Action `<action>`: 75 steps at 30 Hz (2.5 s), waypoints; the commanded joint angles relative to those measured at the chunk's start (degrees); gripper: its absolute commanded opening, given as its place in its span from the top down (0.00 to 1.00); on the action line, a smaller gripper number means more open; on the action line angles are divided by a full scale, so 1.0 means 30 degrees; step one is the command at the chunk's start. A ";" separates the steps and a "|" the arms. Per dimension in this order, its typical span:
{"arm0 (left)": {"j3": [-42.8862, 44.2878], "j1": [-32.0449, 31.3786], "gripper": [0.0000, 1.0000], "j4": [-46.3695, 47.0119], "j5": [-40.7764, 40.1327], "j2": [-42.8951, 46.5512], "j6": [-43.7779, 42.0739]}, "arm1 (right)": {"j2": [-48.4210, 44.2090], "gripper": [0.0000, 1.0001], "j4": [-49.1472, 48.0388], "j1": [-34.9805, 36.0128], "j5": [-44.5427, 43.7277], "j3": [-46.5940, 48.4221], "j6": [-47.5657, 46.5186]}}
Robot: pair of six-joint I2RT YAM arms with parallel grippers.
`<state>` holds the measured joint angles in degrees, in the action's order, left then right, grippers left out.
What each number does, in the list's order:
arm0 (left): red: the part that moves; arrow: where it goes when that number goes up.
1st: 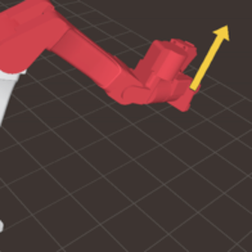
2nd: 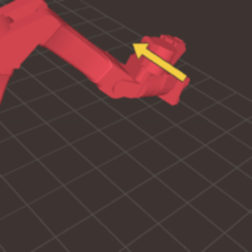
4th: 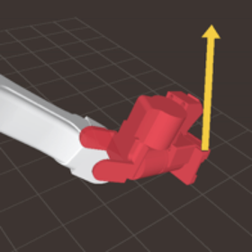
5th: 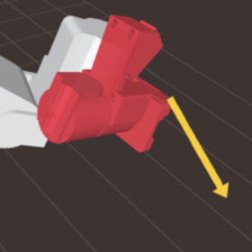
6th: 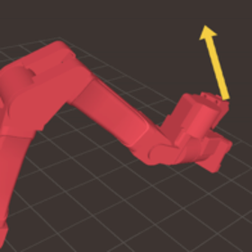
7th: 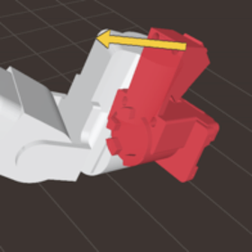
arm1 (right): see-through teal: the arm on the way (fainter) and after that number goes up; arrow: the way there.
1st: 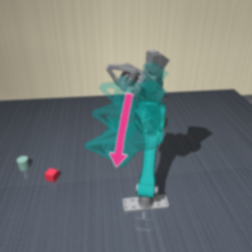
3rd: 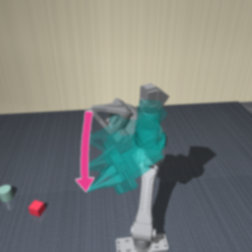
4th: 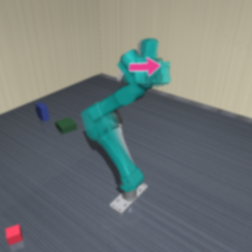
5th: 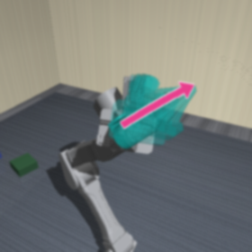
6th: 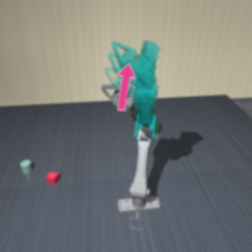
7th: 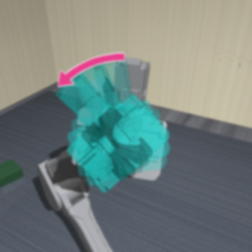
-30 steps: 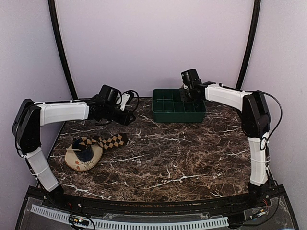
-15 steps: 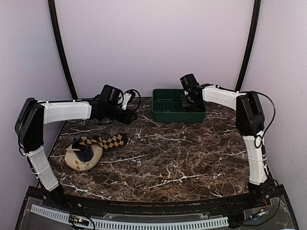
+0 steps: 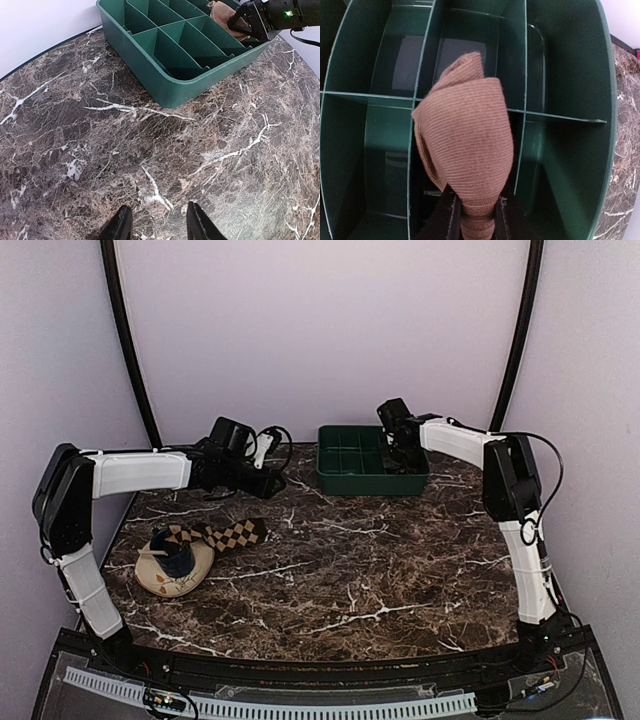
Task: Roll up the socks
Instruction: Place the sock in the storage box.
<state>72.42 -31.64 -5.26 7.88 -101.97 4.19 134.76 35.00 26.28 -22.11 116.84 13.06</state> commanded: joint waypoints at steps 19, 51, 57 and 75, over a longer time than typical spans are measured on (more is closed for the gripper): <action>0.0611 0.0290 0.60 0.0168 0.1028 -0.0024 0.0007 | 0.3491 1.00 0.6210 -0.0580 0.2368 0.5855 0.1346; 0.1053 0.0299 0.61 -0.0177 0.1545 -0.0700 0.0054 | 0.2597 0.54 0.5140 -0.1151 0.3340 0.6260 0.1704; 0.1080 0.0310 0.61 -0.0261 0.1622 -0.0584 0.0115 | 0.2151 0.51 0.4947 -0.1157 0.3573 0.5790 0.1800; 0.1239 0.0303 0.61 -0.0464 0.1438 -0.0052 0.0440 | 0.0631 0.52 0.3247 -0.1143 0.3681 0.4659 0.1112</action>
<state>74.37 -31.22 -6.07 11.94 -104.07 4.75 138.65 47.16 23.44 -11.22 130.15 17.50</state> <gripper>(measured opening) 0.390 0.505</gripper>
